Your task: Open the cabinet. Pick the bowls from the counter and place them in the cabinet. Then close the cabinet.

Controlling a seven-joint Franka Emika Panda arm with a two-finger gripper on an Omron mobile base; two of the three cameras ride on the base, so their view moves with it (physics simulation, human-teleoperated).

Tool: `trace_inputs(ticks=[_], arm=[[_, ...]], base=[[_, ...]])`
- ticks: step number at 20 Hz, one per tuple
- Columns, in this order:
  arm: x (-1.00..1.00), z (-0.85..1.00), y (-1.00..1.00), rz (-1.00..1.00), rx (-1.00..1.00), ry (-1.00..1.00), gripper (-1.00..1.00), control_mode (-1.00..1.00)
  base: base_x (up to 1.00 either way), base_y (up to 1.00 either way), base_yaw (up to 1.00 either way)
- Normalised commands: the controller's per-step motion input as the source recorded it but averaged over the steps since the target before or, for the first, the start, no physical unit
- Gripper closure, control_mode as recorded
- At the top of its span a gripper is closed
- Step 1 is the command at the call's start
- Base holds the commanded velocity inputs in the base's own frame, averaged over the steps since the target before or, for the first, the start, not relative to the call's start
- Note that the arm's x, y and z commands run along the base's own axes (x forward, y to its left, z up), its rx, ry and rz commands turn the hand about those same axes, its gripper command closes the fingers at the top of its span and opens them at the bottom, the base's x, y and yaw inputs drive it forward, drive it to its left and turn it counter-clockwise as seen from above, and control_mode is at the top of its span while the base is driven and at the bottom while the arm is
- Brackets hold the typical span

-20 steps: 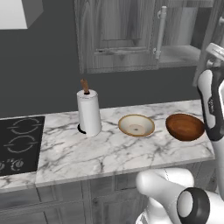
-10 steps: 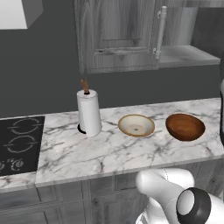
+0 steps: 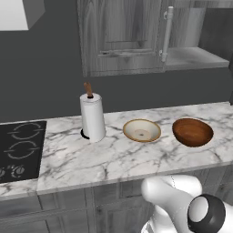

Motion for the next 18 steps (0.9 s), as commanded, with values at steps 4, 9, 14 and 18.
trace_inputs(ticks=[4,9,14,18], arm=[[-0.85,0.00,-0.09,-0.04,0.12,-0.17,-1.00,-1.00],[-1.00,0.00,-0.39,-0.13,0.17,-0.14,-1.00,-1.00],[-1.00,0.00,-0.01,-0.12,0.23,-0.17,-1.00,-1.00],[-1.00,0.00,-0.09,-0.12,0.24,-0.18,-1.00,-1.00]], base=[[0.00,0.00,0.00],[0.00,0.00,0.00],[0.00,0.00,0.00],[0.00,0.00,0.00]])
